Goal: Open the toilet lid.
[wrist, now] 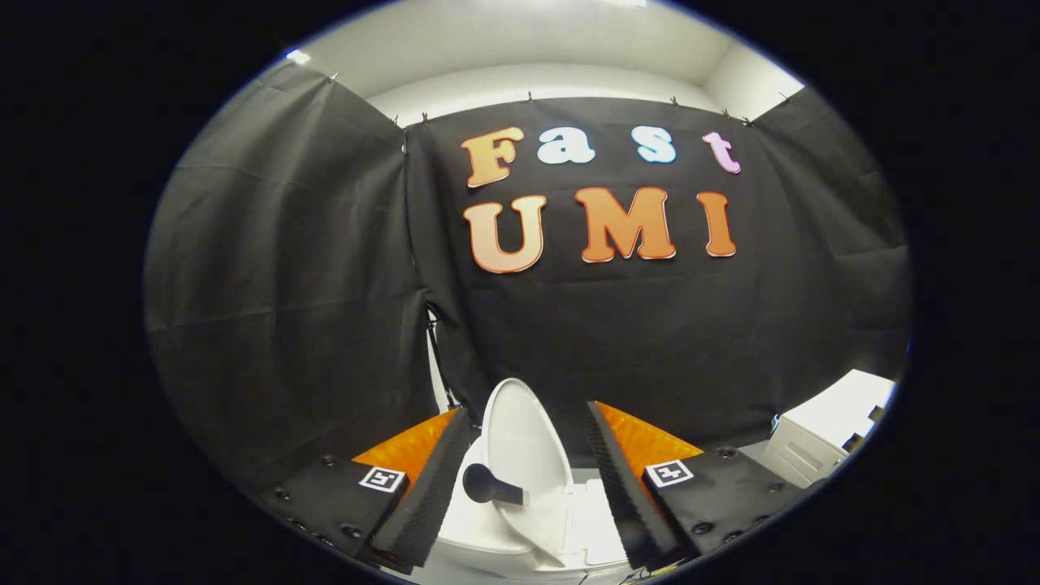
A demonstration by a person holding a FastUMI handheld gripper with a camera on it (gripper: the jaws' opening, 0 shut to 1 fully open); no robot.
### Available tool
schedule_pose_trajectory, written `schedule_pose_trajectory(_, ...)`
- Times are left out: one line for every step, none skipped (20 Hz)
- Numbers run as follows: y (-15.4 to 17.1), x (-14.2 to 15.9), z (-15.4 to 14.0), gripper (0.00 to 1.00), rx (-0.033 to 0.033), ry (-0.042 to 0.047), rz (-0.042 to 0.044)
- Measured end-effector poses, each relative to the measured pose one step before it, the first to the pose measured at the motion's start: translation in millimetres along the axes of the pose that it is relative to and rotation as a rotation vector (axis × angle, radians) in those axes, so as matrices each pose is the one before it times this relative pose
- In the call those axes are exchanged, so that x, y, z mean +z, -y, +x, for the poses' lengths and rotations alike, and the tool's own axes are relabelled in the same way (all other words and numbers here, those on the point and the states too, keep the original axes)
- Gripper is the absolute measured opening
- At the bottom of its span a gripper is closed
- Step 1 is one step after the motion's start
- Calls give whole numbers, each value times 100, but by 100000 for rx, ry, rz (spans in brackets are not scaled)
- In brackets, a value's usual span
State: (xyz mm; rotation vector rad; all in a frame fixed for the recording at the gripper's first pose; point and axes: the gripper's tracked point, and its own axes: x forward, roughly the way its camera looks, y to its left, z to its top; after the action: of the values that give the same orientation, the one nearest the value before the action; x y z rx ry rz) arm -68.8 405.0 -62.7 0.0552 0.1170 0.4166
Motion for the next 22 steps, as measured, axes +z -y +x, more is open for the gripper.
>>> schedule_pose_trajectory(1110, 668, -129, 77, -1150, 471, 1175)
schedule_pose_trajectory(1255, 636, -318, 84, -1483, 93, 1529)
schedule_pose_trajectory(1567, 724, -278, 91, -2075, 116, 1033)
schedule_pose_trajectory(1503, 663, -371, 98, -1869, 434, 216)
schedule_pose_trajectory(1429, 437, -274, 98, -1803, -82, -280)
schedule_pose_trajectory(1473, 406, -164, 98, -1808, 155, -446)
schedule_pose_trajectory(1484, 309, 73, 98, -2098, 227, -644)
schedule_pose_trajectory(1587, 279, 83, 98, -2198, -30, -611)
schedule_pose_trajectory(1282, 194, 92, 98, -1764, -58, -404)
schedule_pose_trajectory(1282, 88, 60, 98, -1498, -425, -313)
schedule_pose_trajectory(1090, 46, 198, 98, -1602, -665, -224)
schedule_pose_trajectory(1243, -242, 26, 98, -1670, -847, 178)
schedule_pose_trajectory(968, -3, 52, 98, -1685, -702, 750)
schedule_pose_trajectory(790, 16, 10, 98, -1255, -284, 1063)
schedule_pose_trajectory(426, 75, 196, 98, -786, -364, 1051)
schedule_pose_trajectory(467, -6, 8, 98, -524, -114, 782)
schedule_pose_trajectory(280, 39, 64, 98, -534, -129, 262)
schedule_pose_trajectory(209, 29, 80, 98, -217, -164, -307)
schedule_pose_trajectory(136, 79, 100, 98, -145, 75, -744)
schedule_pose_trajectory(105, 153, 14, 98, -336, 367, -808)
schedule_pose_trajectory(160, 254, -9, 98, -416, 368, -551)
schedule_pose_trajectory(5, 141, 8, 98, -46, 432, -251)
